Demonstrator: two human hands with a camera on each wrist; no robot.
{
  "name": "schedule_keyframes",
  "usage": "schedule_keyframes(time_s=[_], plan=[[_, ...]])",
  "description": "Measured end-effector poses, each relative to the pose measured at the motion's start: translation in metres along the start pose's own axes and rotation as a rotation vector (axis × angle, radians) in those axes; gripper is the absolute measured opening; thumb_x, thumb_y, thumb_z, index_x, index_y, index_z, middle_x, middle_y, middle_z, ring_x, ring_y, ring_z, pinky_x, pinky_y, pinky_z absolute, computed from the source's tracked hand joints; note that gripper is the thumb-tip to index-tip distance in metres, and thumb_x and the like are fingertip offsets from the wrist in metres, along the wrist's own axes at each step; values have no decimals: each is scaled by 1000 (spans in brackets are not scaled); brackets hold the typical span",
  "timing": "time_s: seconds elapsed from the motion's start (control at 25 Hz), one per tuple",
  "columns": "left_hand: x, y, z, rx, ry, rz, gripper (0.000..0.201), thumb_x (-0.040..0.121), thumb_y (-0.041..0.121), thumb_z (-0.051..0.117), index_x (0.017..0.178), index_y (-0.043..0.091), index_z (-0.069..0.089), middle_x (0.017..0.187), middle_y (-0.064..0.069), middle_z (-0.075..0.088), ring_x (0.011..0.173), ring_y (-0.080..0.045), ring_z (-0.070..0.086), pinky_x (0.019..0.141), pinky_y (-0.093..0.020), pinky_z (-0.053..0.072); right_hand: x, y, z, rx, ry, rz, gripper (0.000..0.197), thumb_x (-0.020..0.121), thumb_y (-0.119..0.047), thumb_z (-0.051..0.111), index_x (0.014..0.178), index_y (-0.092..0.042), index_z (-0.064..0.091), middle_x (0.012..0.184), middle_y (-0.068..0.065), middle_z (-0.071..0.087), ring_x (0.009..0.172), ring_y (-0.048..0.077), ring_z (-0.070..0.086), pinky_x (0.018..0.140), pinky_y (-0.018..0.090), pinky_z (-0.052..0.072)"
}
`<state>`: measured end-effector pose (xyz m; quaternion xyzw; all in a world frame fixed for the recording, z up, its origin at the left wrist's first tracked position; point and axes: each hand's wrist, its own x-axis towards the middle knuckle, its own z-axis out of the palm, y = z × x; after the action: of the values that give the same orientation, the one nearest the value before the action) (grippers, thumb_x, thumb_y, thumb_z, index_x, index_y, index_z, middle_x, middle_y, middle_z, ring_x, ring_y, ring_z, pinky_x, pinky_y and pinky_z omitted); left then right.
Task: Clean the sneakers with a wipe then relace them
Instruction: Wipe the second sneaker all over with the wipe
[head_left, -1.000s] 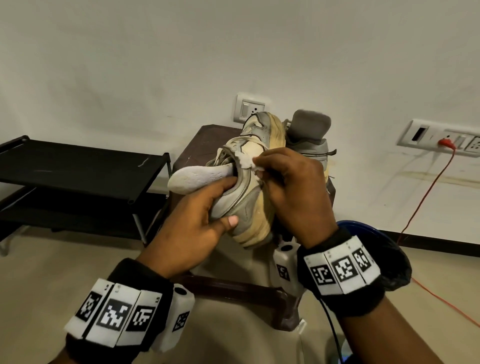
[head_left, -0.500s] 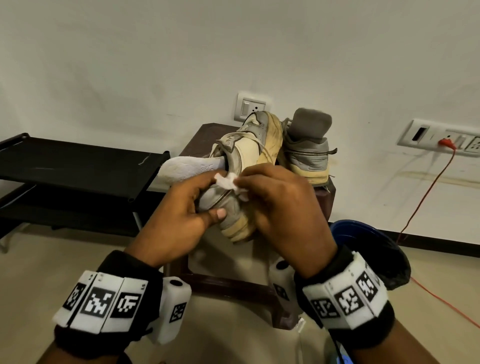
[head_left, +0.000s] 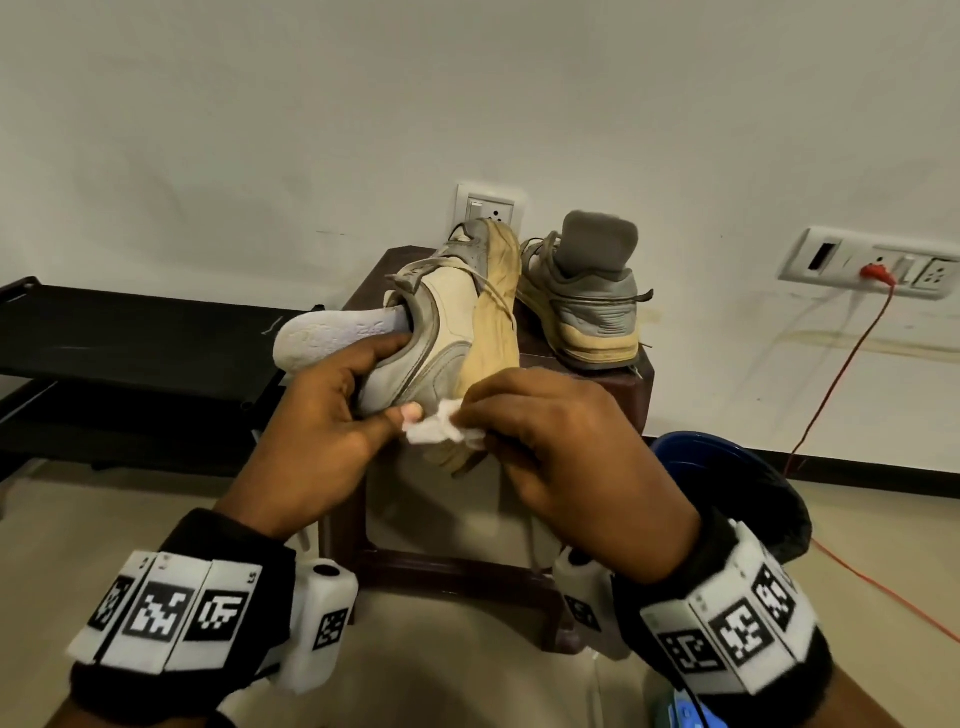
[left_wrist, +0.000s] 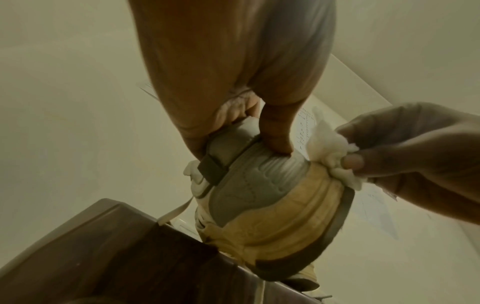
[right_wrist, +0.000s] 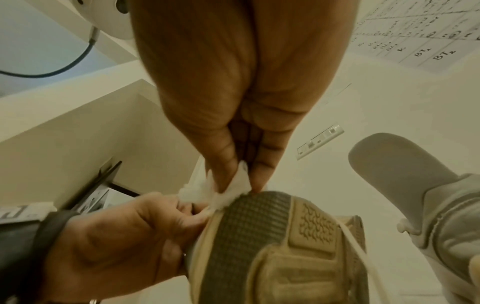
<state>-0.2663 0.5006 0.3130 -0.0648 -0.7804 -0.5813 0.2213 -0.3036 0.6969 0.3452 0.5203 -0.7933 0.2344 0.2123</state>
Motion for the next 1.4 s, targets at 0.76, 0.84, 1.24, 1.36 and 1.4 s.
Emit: schedule_keyframes(time_s=[0.76,0.84,1.24,1.36,1.4], plan=[[4,25,23,-131,222,183,46,75,18,69,120,14,60,116,10,67,110,-8,64,90,-18,51,-17,-1,-6,-81,261,63,22,84,-14,59,102,-6,70,102,8,68,92,19,63,80,29,53],[3,30,27,-195,243,188,48,74,16,73,120,11,62,115,11,68,108,-10,65,89,-23,54,-17,1,-9,-93,363,102,20,83,-6,63,102,-4,70,102,9,68,93,20,63,80,31,53],[-10,61,41,-14,331,421,35,80,12,73,96,27,46,96,13,61,94,-7,66,80,-17,53,-22,-4,-34,-14,429,95,21,84,-7,60,103,-3,70,104,9,69,96,17,64,84,31,53],[-10,63,39,21,345,404,34,80,10,70,90,29,44,92,10,56,91,-11,64,79,-17,52,-30,-11,-37,-49,396,20,25,84,-9,55,104,-3,69,106,10,68,98,18,62,86,28,51],[-10,64,39,26,361,403,34,80,9,71,88,28,44,89,11,54,88,-10,62,77,-17,51,-32,-14,-35,-65,381,-5,25,84,-9,55,104,-2,69,107,10,68,98,18,62,87,27,50]])
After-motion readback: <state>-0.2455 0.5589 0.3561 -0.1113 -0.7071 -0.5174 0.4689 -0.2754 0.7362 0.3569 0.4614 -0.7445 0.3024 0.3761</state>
